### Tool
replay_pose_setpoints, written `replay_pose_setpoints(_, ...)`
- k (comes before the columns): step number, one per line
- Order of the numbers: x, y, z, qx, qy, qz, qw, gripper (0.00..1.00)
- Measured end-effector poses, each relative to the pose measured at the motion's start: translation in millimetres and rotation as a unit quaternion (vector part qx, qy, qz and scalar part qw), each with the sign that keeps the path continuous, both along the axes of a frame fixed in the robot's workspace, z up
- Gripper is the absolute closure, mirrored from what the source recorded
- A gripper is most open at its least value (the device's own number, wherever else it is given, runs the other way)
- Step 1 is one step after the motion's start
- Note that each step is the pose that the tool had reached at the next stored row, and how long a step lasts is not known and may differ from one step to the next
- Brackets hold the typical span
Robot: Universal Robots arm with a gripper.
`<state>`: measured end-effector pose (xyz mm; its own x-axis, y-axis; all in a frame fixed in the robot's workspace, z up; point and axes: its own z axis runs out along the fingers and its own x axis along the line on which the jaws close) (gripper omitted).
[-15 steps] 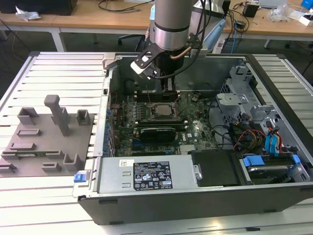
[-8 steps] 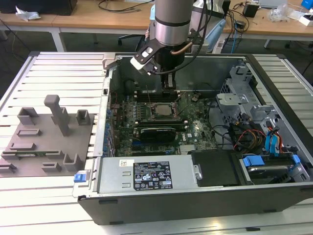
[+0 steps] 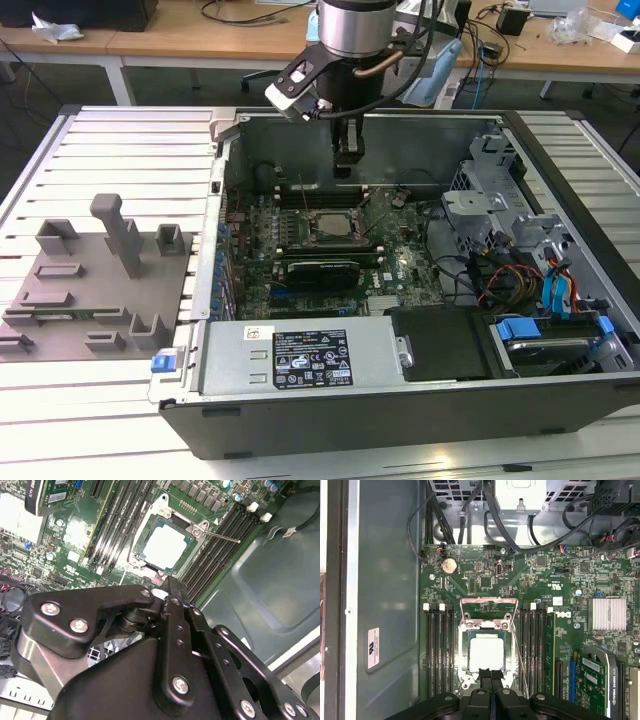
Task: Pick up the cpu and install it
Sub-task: 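Close the cpu cover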
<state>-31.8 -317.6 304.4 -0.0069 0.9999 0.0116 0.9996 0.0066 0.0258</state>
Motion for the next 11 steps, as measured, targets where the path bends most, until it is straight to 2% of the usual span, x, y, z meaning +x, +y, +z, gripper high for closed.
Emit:
replay_pose_setpoints(3, 1.5, 0.0, 0.2, -0.0002, 0.0001, 0.0, 1.0, 0.89)
replay_pose_setpoints(6, 15.2, -0.1, 0.0, -0.0001, 0.0005, 0.0, 1.0, 0.89)
replay_pose_setpoints(11, 26.4, -0.1, 0.0, 0.0, 0.0012, 0.0, 1.0, 0.89)
